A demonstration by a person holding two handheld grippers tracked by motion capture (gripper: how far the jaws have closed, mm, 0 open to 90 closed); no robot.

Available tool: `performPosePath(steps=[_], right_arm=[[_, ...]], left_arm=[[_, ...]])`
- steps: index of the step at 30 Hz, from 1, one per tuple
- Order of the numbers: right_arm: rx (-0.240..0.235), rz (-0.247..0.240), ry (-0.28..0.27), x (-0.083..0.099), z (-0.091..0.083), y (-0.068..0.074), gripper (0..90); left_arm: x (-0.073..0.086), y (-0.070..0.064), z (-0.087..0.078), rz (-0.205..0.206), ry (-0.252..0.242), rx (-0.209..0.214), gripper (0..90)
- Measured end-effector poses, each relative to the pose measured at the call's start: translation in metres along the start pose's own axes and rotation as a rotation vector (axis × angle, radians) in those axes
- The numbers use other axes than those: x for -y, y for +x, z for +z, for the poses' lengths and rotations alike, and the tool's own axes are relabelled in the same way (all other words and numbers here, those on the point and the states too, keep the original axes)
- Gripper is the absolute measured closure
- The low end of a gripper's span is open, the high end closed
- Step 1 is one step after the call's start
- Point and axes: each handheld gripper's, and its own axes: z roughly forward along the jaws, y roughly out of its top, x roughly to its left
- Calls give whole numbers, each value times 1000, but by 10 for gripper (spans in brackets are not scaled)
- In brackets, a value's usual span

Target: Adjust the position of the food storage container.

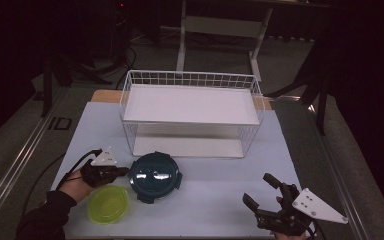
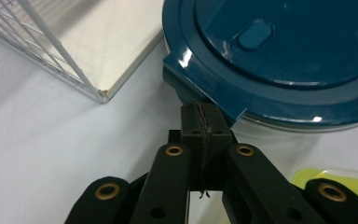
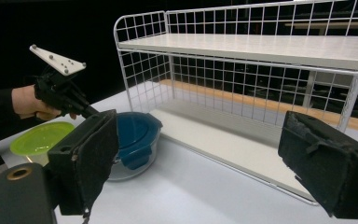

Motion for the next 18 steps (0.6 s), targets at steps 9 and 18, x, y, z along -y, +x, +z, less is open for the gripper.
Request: performPosePath(steps=[9, 18], right_arm=[[-5, 10, 2, 1, 1, -1, 120], [-9, 18, 3, 2, 2, -3, 120]], left_arm=[[-4, -3, 0, 0, 17, 15, 891], [-17, -12, 6, 34, 42, 50, 891]])
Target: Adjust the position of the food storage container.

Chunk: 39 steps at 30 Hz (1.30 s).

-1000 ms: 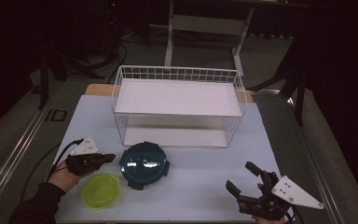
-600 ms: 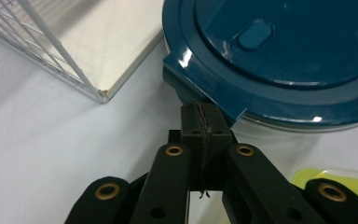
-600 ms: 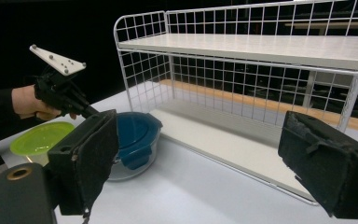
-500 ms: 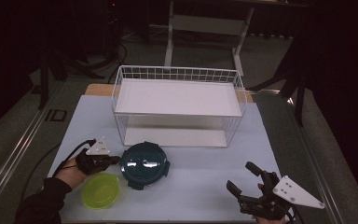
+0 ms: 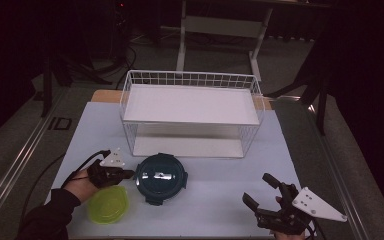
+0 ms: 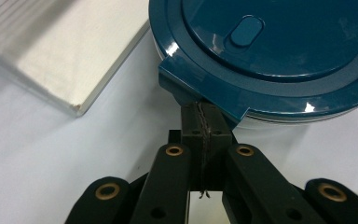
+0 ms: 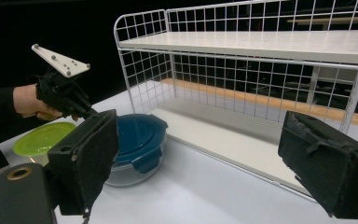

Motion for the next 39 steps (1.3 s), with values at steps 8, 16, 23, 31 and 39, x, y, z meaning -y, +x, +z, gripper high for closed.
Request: performPosePath(steps=[8, 16, 23, 31, 39], right_arm=[[-7, 4, 0, 0, 1, 0, 120], [-13, 6, 5, 1, 3, 0, 120], [-13, 12, 8, 1, 3, 0, 120], [-13, 16, 8, 2, 2, -1, 120], [-14, 20, 8, 2, 3, -2, 120]], left_arm=[[-15, -9, 11, 26, -1, 45, 891], [-31, -17, 22, 53, 5, 79, 892], [-41, -22, 30, 68, 16, 104, 891], [-42, -23, 28, 43, 11, 112, 891], [-46, -26, 32, 49, 33, 103, 891]])
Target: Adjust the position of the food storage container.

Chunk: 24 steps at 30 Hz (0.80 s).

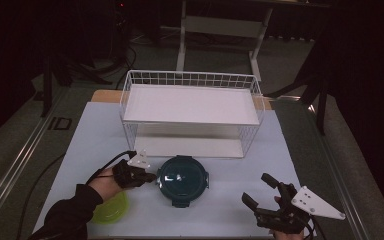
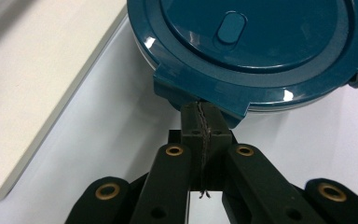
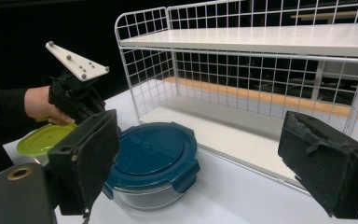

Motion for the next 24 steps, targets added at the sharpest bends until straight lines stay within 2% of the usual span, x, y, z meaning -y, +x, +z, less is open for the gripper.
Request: performPosePath(steps=[3, 9, 18, 24], right_arm=[[-3, -1, 6, 1, 1, 0, 120], [-4, -6, 3, 0, 1, 1, 120], [-7, -3, 1, 0, 0, 0, 120], [-9, -5, 3, 0, 1, 0, 120]], left_arm=[[-7, -5, 5, 17, 2, 13, 891], [-24, -12, 18, -1, 8, 21, 891], [-44, -20, 32, 25, 24, 50, 891], [-58, -24, 42, 18, 28, 58, 892]])
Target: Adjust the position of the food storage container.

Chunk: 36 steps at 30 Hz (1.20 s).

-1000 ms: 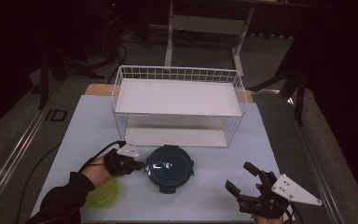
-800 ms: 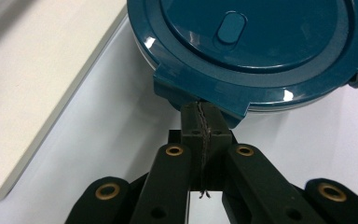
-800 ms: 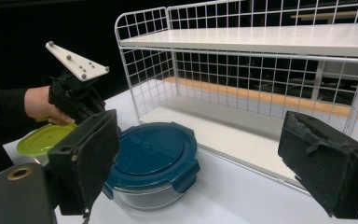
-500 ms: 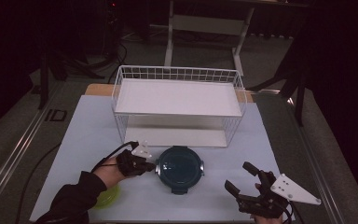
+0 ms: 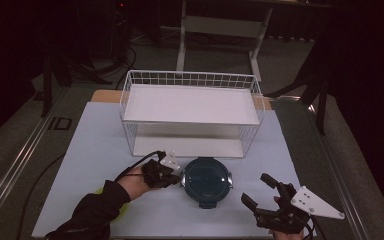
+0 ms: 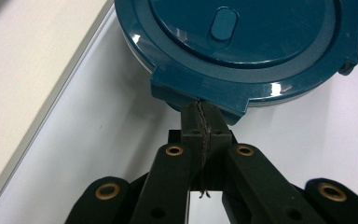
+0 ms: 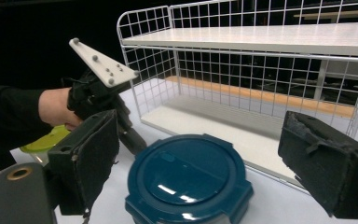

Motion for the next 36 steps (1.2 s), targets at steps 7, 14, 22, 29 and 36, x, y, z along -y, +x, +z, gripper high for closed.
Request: performPosePath(steps=[7, 14, 22, 29, 36], right_arm=[[0, 0, 0, 0, 0, -1, 120], [-2, -1, 4, 0, 0, 0, 124], [-13, 8, 4, 1, 0, -2, 124], [-45, -56, 36, -4, 5, 4, 110], [-51, -92, 69, -6, 10, 6, 98]], left_arm=[[-13, -5, 9, 13, 9, 9, 892], [-17, -8, 12, 27, -2, 17, 891], [-10, -9, -13, -43, -88, 26, 875], [-6, -22, -38, -155, -230, 39, 652], [-6, -36, -56, -229, -370, 128, 215]])
